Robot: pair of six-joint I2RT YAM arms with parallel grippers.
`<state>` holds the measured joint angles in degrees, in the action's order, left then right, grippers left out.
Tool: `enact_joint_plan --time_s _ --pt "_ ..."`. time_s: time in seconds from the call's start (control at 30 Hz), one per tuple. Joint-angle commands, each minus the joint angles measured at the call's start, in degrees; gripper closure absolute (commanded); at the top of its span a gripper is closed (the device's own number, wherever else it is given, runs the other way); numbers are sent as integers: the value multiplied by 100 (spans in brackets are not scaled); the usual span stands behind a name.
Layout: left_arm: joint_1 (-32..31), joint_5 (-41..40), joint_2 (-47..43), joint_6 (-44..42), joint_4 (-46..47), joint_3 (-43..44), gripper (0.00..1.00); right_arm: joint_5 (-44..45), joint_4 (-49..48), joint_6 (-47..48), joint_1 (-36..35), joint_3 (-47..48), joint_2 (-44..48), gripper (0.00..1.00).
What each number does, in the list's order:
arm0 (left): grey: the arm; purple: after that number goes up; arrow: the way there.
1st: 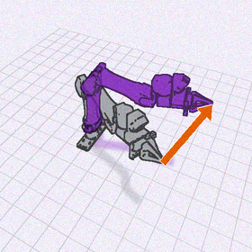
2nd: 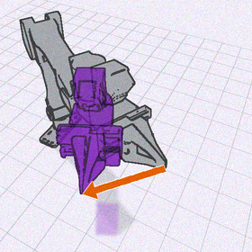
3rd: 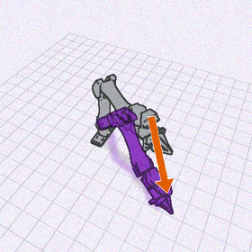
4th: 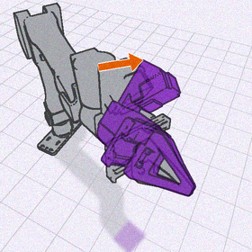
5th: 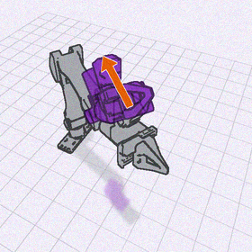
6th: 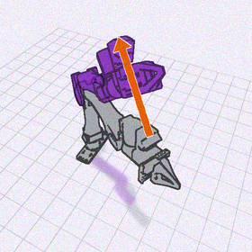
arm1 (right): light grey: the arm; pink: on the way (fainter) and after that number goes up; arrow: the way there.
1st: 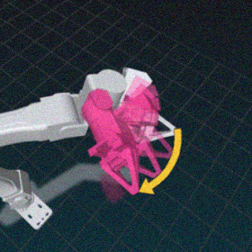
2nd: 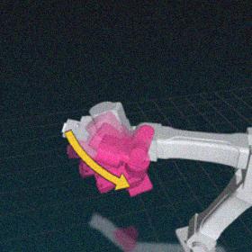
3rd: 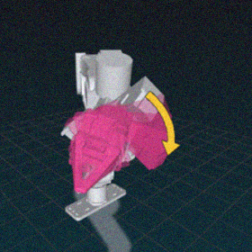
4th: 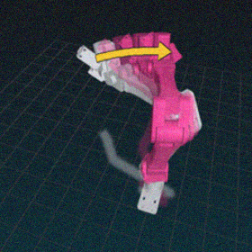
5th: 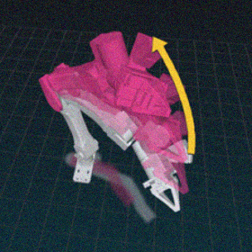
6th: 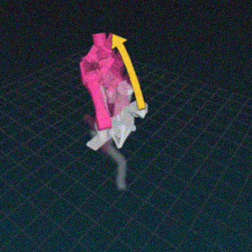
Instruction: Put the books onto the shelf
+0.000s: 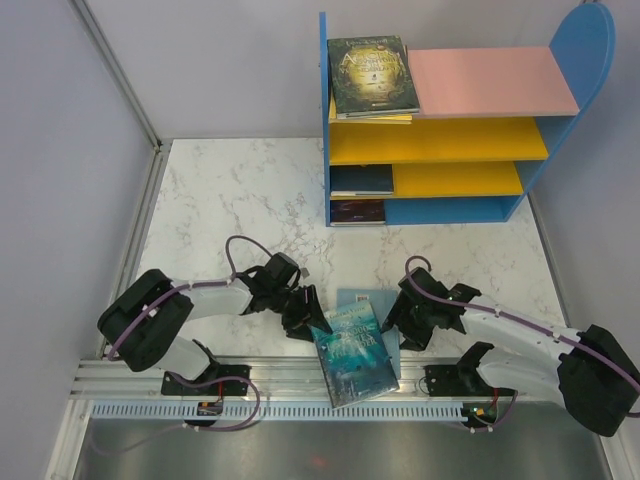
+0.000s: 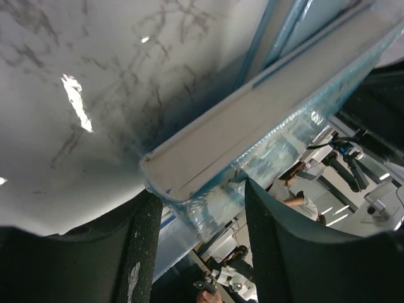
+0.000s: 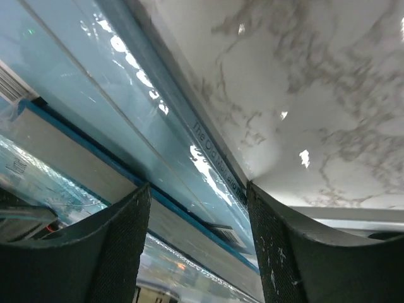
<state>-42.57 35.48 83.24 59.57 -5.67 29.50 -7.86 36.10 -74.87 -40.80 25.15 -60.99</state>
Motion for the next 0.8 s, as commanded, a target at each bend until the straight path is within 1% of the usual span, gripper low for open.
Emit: enact_joint_plan --time_s 0.0,0.1,0.17,0.2,0.23,0.3,0.33,0.37,0.4,0.43,0.47,0.5,0.53,0.57,0.6,0.63,0.7,0.73,0.77 --pt "-129 -410 289 336 900 65 43 -365 -998 -748 -499 -467 -491 31" --pt "-243 -630 656 388 1181 -84 42 -462 -1061 -503 -517 -335 -834 31" --pt "-252 -648 824 520 1647 -381 43 -480 -1070 -476 -526 -265 -923 31" --pt "-252 -639 904 747 1857 -514 44 -523 -1087 -467 -526 -247 -993 31" --pt "-252 -631 913 871 2442 -672 44 -559 -1157 -476 -543 -238 -1028 31" --pt "-252 -631 870 1204 3025 -1041 44 -716 -1306 -537 -578 -256 -1143 30" --pt "-252 -622 843 1284 3298 -1208 44 -795 -1559 -590 -605 -308 -1195 30" --pt "-252 -587 825 1433 3788 -1279 44 -848 -1684 -625 -648 -335 -1309 30" --pt "-252 -560 825 1513 4010 -1332 44 -866 -1781 -686 -675 -344 -1353 30" --pt "-252 -534 782 1592 4256 -1472 48 -849 -1808 -695 -701 -318 -1397 30" --pt "-252 -482 764 1671 4763 -1551 51 -832 -1808 -696 -693 -300 -1459 30" --pt "-252 -464 729 1863 4968 -1630 53 -805 -1799 -661 -702 -274 -1477 30" --pt "-252 -455 642 1952 5232 -1797 61 -788 -1790 -660 -702 -247 -1486 30" --pt "-252 -437 588 2101 5573 -1859 64 -787 -1790 -652 -710 -247 -1486 30" --pt "-252 -428 536 2137 5725 -1903 66 -779 -1790 -652 -702 -256 -1486 30" --pt "-252 -402 474 2172 5796 -1921 73 -779 -1790 -643 -710 -273 -1486 30" --pt "-252 -323 255 2199 5849 -1878 81 -787 -1790 -669 -702 -300 -1442 30" --pt "-243 -297 158 2199 5815 -1799 92 -779 -1782 -687 -710 -317 -1416 30" --pt "-252 -253 1 2182 5745 -1755 97 -761 -1782 -704 -710 -335 -1346 30"
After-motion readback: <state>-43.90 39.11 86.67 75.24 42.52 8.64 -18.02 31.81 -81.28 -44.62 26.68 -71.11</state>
